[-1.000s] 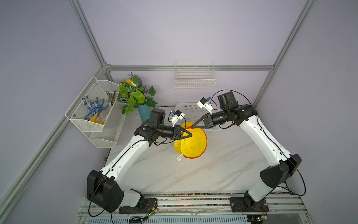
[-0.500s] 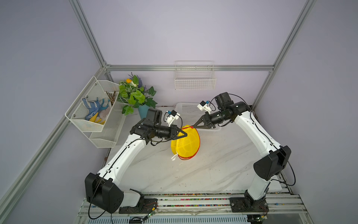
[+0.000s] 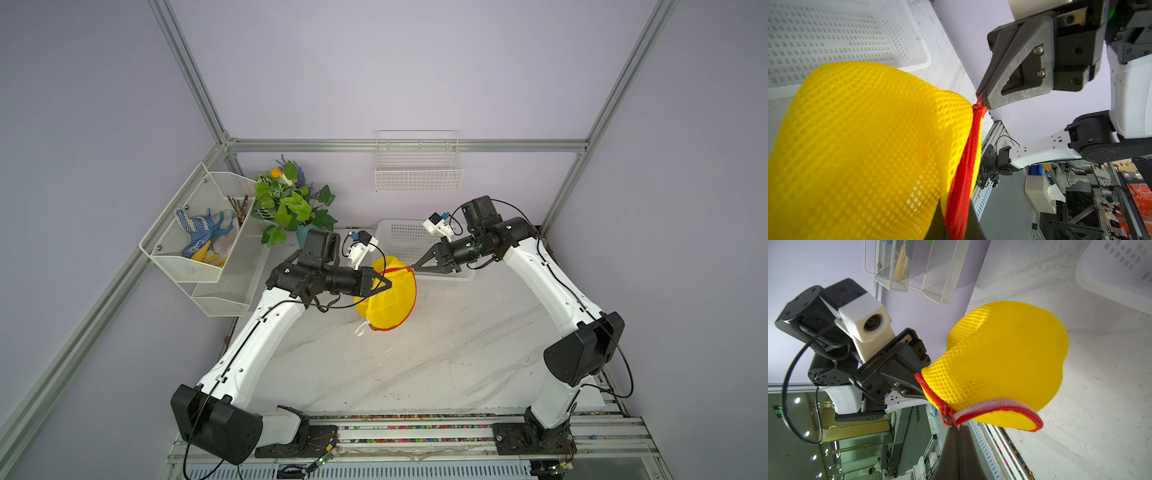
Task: Turn the laundry bag inside out
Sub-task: Zip the zipper on the laundry bag.
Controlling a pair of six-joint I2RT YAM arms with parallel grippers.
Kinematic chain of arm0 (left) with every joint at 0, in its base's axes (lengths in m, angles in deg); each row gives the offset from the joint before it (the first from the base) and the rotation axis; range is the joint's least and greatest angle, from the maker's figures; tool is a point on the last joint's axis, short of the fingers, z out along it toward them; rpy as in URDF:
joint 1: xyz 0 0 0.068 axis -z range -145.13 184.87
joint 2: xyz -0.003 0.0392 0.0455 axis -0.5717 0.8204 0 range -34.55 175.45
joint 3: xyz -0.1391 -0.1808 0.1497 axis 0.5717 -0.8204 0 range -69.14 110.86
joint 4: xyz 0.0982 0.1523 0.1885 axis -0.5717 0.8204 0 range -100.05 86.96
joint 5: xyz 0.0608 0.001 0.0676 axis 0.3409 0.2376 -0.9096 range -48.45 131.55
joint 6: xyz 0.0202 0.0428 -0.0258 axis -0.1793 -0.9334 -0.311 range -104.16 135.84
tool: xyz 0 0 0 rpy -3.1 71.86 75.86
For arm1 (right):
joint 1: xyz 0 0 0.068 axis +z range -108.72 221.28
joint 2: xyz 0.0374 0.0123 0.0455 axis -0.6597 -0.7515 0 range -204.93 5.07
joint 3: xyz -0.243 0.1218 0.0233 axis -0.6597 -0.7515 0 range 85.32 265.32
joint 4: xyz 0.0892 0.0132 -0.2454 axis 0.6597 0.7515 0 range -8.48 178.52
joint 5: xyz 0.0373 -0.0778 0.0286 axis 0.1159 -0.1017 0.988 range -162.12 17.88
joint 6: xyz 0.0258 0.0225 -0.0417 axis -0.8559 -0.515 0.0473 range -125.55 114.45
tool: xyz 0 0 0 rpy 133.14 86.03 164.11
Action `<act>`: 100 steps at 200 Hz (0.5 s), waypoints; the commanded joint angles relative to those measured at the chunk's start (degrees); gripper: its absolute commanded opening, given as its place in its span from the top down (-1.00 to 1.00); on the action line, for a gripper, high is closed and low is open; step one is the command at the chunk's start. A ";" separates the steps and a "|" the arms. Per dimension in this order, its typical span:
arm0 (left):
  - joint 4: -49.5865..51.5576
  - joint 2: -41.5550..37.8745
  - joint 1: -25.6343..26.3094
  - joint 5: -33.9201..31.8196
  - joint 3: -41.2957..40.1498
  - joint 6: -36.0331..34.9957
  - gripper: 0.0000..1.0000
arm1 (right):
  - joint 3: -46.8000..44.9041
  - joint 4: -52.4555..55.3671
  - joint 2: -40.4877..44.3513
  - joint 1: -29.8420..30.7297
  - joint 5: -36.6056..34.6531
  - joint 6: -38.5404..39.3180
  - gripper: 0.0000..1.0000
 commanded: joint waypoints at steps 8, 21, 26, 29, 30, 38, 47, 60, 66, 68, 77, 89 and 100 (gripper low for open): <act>-1.54 -7.52 -9.49 0.65 2.90 6.90 1.00 | -3.28 3.62 2.14 -7.25 -24.59 4.70 1.00; -6.62 -8.89 -12.54 4.48 1.05 11.46 1.00 | -5.29 2.17 2.94 -7.15 -28.46 5.66 1.00; -8.84 -9.31 -13.54 6.21 0.41 13.63 1.00 | -6.40 1.33 3.45 -7.19 -29.56 5.76 1.00; -10.59 -9.58 -14.08 7.02 -0.05 14.95 1.00 | -7.09 0.64 3.81 -7.17 -30.03 5.77 1.00; -11.07 -9.66 -14.24 7.22 -0.16 15.39 1.00 | -7.30 0.43 3.90 -7.18 -30.11 5.77 1.00; -14.53 -9.94 -15.09 8.81 -0.91 18.31 1.00 | -9.25 -1.59 4.94 -7.19 -30.36 5.48 1.00; -16.20 -9.72 -15.27 9.99 -0.89 19.75 1.00 | -10.92 -3.91 5.93 -7.19 -29.68 4.77 1.00; -16.05 -9.02 -15.25 11.15 -0.49 20.05 1.00 | -11.97 -6.76 6.84 -7.10 -27.31 3.59 1.00; -16.17 -8.79 -15.27 11.57 -0.52 20.22 1.00 | -12.27 -8.56 7.23 -7.09 -25.38 2.65 1.00; -16.21 -8.73 -15.27 11.69 -0.55 20.26 1.00 | -12.37 -9.33 7.42 -7.01 -24.56 2.22 1.00; -16.51 -8.62 -15.18 12.33 -0.92 20.60 1.00 | -13.27 -13.69 8.27 -7.10 -19.74 -0.34 1.00; -16.55 -8.43 -15.05 13.07 -1.26 20.78 1.00 | -14.49 -21.18 9.29 -7.26 -12.95 -7.77 0.71; -16.58 -8.68 -15.09 13.30 -2.05 20.34 1.00 | -16.04 -30.78 10.07 -7.44 -4.36 -15.67 0.34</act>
